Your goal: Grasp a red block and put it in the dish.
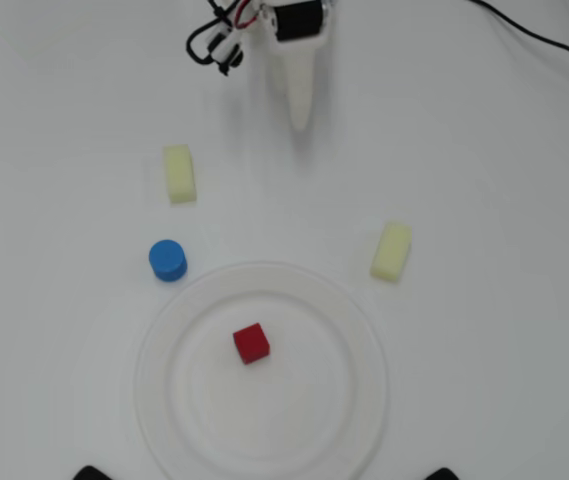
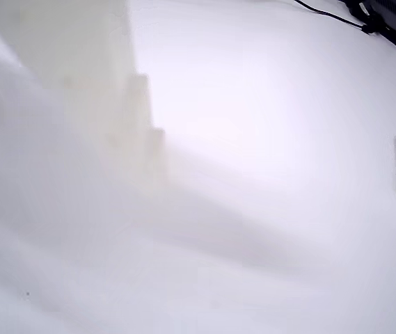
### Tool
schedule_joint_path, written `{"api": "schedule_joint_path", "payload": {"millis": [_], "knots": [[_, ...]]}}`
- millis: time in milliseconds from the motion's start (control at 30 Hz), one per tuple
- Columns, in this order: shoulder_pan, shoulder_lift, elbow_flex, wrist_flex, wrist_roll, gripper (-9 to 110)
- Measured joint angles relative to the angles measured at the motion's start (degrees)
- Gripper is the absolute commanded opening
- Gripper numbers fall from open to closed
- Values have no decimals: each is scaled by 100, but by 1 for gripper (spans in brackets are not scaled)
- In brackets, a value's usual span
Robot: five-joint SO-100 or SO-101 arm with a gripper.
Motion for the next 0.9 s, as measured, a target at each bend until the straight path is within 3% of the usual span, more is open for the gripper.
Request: {"api": "schedule_joint_path", "payload": {"millis": [300, 433, 533, 900], "knots": [[352, 2505, 2013, -97, -598, 26], [396, 2514, 2312, -105, -483, 21], [343, 2514, 2479, -176, -299, 0], [202, 2514, 2479, -167, 378, 0]]}}
